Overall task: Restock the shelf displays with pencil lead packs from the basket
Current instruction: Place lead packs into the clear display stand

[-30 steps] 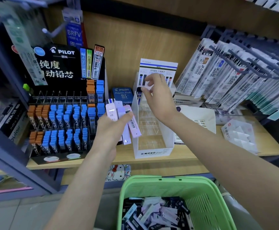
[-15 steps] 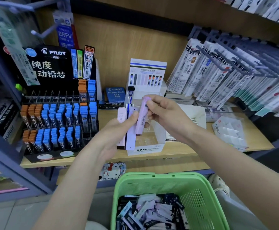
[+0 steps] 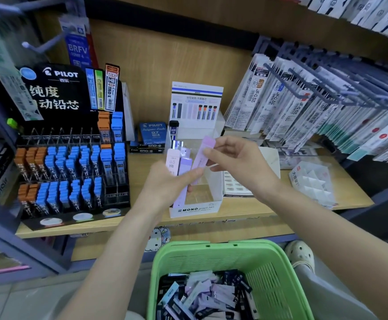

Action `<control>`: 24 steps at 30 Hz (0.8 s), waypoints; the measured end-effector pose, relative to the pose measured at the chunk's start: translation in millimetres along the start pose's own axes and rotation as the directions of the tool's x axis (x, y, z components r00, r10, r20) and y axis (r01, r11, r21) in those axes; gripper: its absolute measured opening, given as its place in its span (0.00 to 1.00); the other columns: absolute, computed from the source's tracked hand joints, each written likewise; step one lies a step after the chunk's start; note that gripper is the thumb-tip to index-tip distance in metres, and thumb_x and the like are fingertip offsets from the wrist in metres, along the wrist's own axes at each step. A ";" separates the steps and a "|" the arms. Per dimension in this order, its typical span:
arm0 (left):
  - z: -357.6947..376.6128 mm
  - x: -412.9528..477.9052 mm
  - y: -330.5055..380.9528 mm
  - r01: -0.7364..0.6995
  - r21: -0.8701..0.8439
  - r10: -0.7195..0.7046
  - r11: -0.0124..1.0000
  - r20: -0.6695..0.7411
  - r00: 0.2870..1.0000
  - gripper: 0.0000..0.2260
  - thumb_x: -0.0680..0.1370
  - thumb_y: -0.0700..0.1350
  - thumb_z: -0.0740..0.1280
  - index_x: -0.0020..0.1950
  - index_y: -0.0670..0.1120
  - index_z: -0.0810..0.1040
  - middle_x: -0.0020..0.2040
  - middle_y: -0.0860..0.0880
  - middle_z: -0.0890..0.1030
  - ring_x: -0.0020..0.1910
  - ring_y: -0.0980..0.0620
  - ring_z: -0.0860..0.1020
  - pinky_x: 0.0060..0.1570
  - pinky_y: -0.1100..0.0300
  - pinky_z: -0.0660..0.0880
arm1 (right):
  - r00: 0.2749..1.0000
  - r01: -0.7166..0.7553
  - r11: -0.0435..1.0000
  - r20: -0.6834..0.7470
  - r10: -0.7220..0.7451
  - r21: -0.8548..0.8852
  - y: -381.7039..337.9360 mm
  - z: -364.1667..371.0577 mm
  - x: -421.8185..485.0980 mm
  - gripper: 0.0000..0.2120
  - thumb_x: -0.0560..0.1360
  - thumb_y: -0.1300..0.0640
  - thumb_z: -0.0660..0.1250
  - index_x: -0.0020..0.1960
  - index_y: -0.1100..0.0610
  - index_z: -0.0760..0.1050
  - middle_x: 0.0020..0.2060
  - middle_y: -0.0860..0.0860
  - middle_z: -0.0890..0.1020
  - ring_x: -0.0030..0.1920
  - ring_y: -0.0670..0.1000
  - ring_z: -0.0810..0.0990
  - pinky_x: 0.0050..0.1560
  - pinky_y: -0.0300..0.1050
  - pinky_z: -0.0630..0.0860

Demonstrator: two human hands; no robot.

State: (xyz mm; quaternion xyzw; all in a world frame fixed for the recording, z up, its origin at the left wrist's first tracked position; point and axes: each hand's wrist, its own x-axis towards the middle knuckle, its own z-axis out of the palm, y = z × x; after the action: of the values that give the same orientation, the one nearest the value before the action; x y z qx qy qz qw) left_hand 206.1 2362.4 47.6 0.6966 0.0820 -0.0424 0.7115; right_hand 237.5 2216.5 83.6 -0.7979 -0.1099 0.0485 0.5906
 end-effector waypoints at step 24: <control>-21.6 22.1 -3.2 0.237 -0.282 -0.286 0.930 -0.147 0.947 0.02 0.78 0.42 0.64 0.49 0.45 0.75 0.41 0.46 0.78 0.37 0.50 0.78 0.44 0.56 0.77 | 0.979 0.193 0.859 0.036 -0.200 -0.475 30.6 13.0 108.7 0.07 0.75 0.65 0.67 0.48 0.57 0.70 0.40 0.59 0.80 0.42 0.55 0.81 0.50 0.49 0.79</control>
State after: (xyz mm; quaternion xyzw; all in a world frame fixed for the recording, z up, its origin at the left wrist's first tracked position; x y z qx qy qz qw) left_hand 226.1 2385.1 40.2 0.5805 0.2455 -0.0609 0.7740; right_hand 343.9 2245.3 56.3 -0.9034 -0.1950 -0.0461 0.3792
